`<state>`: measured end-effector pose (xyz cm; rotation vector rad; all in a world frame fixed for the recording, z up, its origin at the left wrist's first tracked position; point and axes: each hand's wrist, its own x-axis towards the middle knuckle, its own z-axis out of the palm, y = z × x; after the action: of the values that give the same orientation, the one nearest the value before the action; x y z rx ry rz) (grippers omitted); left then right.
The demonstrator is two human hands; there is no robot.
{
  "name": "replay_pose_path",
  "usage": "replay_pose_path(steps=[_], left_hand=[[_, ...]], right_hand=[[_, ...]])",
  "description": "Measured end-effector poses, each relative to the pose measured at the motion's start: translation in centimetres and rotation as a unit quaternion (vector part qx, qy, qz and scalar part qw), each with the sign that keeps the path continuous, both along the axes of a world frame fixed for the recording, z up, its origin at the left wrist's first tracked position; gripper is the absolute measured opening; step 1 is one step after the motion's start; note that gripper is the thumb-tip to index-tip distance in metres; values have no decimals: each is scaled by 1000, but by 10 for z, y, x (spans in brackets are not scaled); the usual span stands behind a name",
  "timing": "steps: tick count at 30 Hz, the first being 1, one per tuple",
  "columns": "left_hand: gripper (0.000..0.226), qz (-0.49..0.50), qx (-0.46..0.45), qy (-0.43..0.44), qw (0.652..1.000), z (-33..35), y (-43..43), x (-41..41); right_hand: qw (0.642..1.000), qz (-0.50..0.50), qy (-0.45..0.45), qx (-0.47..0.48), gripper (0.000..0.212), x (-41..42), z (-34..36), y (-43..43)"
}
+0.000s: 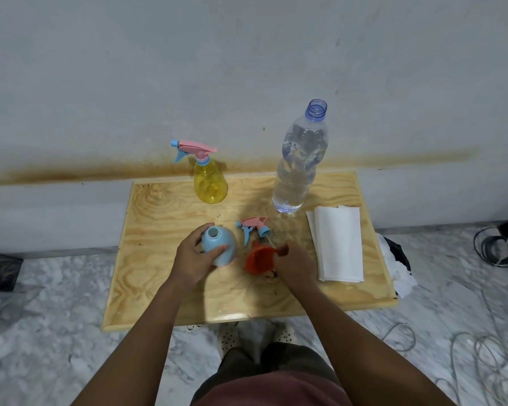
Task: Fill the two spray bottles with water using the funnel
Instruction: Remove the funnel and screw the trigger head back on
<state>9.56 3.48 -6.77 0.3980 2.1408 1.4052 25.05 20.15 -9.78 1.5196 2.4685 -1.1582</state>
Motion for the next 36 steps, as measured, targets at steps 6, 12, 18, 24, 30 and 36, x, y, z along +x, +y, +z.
replay_pose_path(steps=[6,12,18,24,30,36], left_hand=[[59,7,-5,-2,1000,2,1,2],[61,12,-12,-8,1000,3,1,3],[61,20,-7,-15,1000,4,2,5],[58,28,-2,-19,999,6,4,9],[65,30,-7,0,1000,-7,-1,12],[91,32,-16,20,999,-10,7,23]], right_hand=[[997,69,-12,9,17,6,6,14],[996,70,46,26,22,-6,21,38],[988,140,-30,-60,23,-49,14,57],[980,180,-63,-58,41,-74,-9,63],[985,162,-24,-57,29,-76,-4,64],[984,122,122,-36,30,-71,42,67]])
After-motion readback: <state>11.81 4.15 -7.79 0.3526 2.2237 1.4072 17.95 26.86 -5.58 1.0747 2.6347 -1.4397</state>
